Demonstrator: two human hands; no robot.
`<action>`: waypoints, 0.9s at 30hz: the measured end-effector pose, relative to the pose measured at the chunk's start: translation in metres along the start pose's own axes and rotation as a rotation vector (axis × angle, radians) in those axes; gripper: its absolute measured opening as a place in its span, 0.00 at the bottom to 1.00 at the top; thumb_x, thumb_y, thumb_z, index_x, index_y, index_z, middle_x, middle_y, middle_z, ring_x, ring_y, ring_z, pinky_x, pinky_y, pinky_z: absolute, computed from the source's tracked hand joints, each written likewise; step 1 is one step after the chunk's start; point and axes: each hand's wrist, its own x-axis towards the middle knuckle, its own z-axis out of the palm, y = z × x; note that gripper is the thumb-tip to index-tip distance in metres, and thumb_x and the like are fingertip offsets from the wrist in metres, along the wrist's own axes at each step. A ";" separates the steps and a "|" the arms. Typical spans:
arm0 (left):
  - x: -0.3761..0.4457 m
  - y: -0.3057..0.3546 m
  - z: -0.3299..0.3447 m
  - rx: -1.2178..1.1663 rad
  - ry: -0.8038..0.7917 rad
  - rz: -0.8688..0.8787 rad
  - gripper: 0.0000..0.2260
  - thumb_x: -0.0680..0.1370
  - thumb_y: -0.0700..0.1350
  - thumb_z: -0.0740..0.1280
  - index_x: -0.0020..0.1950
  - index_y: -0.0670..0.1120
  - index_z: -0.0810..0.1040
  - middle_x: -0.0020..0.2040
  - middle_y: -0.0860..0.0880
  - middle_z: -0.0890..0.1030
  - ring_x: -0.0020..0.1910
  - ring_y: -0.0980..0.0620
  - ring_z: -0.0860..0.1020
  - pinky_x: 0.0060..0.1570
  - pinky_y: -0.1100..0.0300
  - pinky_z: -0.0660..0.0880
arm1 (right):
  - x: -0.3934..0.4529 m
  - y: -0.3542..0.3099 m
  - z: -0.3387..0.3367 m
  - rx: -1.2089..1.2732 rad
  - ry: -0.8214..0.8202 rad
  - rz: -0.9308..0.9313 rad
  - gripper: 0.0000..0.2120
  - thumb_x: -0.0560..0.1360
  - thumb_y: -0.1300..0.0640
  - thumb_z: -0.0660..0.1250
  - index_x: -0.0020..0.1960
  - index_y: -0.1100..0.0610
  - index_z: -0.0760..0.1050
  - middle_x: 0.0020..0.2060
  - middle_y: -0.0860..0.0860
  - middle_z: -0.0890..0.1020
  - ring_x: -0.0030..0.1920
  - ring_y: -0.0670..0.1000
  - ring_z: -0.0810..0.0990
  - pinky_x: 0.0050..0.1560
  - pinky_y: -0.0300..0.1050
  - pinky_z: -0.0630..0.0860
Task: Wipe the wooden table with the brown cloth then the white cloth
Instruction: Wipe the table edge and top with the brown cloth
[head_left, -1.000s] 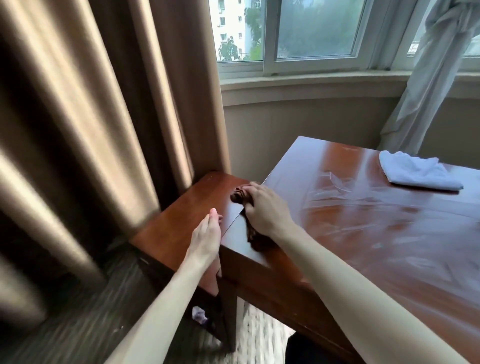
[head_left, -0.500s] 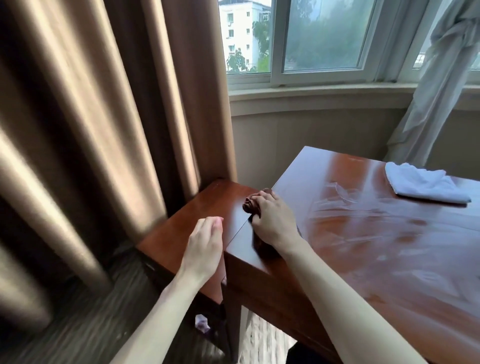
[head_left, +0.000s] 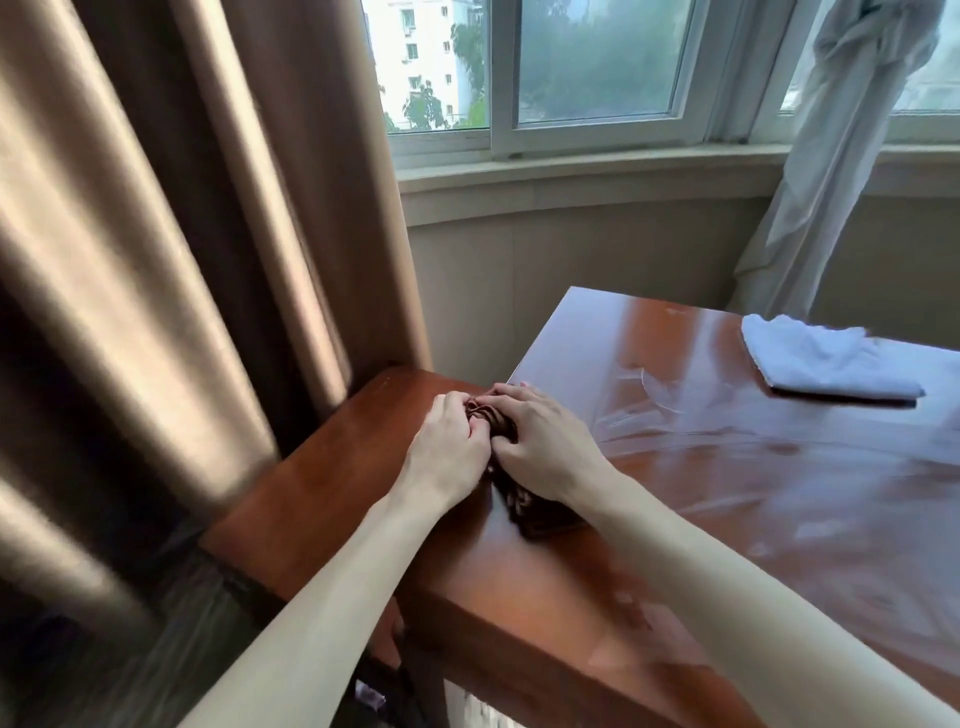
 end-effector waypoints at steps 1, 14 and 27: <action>0.011 0.005 0.007 -0.010 -0.009 0.003 0.15 0.82 0.45 0.58 0.67 0.45 0.72 0.65 0.45 0.73 0.65 0.44 0.72 0.65 0.52 0.68 | 0.017 0.013 -0.005 -0.009 0.004 0.025 0.26 0.76 0.54 0.63 0.73 0.40 0.72 0.76 0.44 0.69 0.79 0.49 0.61 0.76 0.51 0.64; 0.065 0.012 0.064 0.247 -0.038 0.041 0.25 0.83 0.60 0.49 0.80 0.58 0.53 0.79 0.53 0.57 0.74 0.50 0.62 0.69 0.51 0.67 | 0.225 0.158 -0.063 -0.058 0.203 0.303 0.17 0.73 0.49 0.66 0.60 0.45 0.81 0.59 0.49 0.82 0.62 0.57 0.78 0.58 0.48 0.76; 0.061 0.017 0.057 0.229 -0.022 0.051 0.23 0.84 0.51 0.54 0.78 0.47 0.63 0.78 0.47 0.62 0.74 0.45 0.65 0.70 0.50 0.63 | 0.083 0.074 -0.030 -0.117 0.128 0.057 0.24 0.78 0.49 0.64 0.74 0.46 0.72 0.75 0.42 0.71 0.76 0.48 0.63 0.71 0.45 0.65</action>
